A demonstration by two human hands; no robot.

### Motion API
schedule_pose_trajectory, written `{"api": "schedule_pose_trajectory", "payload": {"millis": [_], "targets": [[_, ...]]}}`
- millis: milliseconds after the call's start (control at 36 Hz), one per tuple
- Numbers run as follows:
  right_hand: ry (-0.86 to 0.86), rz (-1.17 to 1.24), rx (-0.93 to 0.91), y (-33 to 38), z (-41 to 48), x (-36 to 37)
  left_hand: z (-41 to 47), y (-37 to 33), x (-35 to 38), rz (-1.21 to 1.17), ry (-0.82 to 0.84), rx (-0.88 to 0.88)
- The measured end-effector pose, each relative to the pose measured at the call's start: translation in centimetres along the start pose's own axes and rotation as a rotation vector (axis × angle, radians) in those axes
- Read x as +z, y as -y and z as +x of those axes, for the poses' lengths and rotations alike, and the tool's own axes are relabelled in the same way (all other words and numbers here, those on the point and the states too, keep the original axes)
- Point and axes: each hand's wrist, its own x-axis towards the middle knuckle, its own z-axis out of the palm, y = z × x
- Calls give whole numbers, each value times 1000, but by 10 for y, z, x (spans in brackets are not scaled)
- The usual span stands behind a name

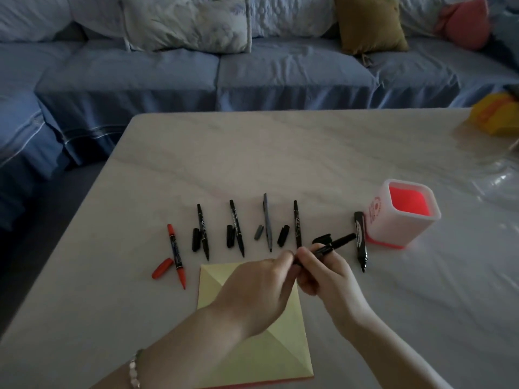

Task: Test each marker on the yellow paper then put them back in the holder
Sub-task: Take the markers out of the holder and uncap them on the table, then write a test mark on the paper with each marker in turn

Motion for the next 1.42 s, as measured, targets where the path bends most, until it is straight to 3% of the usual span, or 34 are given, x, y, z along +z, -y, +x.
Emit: {"api": "schedule_pose_trajectory", "payload": {"millis": [222, 472, 556, 667, 778, 944, 1028, 1083, 1194, 1278, 1417], "targets": [[19, 140, 8, -10, -7, 5, -5, 3, 0, -236, 71, -69], [75, 86, -28, -20, -11, 18, -20, 15, -14, -606, 222, -339], [33, 93, -52, -20, -5, 23, -25, 18, -21, -460, 177, -394], [-107, 79, -77, -21, 2, 22, -40, 44, -31, -231, -86, -409], [-77, -7, -107, -30, -1, 23, -80, 87, -18, 55, -248, -400], [-35, -73, -132, -48, -7, 30, -127, 129, 5, 315, -289, -467], [-30, -99, -156, -50, -9, 31, -131, 134, 7, 368, -231, -473], [-22, -134, -190, -50, -10, 30, -128, 128, 6, 382, -276, -469], [-52, -277, -254, -53, -14, 23, -116, 93, 4, 144, -366, -527], [-72, -460, -336, -56, -21, 13, -102, 61, 1, -122, -255, -610], [-12, -907, -354, -67, -30, -2, -86, 47, 11, -321, -117, -823]]}}
